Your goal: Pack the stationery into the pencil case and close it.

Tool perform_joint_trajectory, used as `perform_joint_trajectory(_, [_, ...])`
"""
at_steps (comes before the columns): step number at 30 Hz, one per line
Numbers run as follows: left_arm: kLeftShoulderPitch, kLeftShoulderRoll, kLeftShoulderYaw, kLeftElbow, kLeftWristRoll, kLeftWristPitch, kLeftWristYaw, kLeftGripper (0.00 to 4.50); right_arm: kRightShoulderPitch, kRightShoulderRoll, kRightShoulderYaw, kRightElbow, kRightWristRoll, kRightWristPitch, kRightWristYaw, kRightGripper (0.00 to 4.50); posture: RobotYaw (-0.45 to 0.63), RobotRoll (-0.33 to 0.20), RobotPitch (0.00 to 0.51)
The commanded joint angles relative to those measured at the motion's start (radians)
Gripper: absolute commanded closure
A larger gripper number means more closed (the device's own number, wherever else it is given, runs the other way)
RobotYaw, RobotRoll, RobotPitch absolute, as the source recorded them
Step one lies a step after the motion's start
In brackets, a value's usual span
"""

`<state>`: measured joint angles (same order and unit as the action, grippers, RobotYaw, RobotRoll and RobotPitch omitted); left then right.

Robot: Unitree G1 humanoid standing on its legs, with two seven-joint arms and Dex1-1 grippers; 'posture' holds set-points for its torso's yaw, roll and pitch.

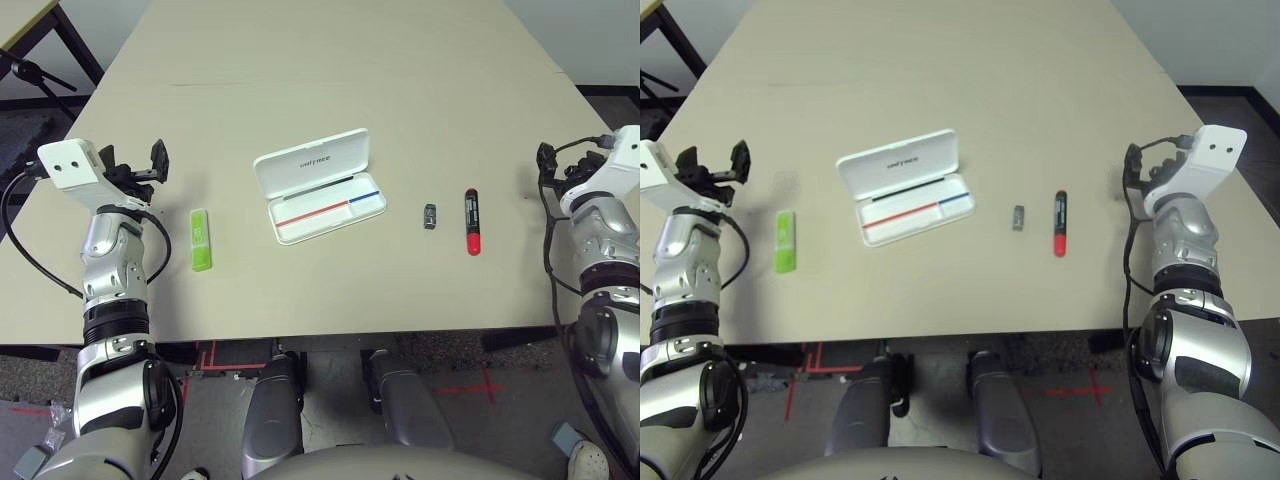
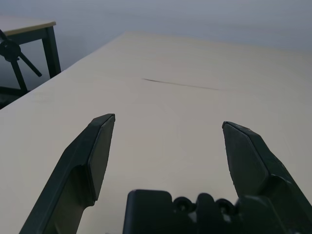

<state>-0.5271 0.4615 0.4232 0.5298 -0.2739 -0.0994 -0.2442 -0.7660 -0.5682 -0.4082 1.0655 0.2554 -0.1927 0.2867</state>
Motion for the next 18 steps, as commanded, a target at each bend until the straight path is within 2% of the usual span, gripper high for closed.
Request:
perform_joint_trajectory(1, [-0.004,0.008,-0.002,0.024,0.000,-0.018,-0.007,0.05,0.013,-0.011,-0.019,0.017,0.013,-0.014,-0.005,0.00,-0.09,0.000,0.162])
perform_joint_trajectory(18, [-0.050,0.009,-0.038,0.051,0.004,-0.007,-0.041,0.05,0.050,-0.002,-0.034,-0.066,0.067,0.039,0.035,0.00,-0.13,0.000,0.184])
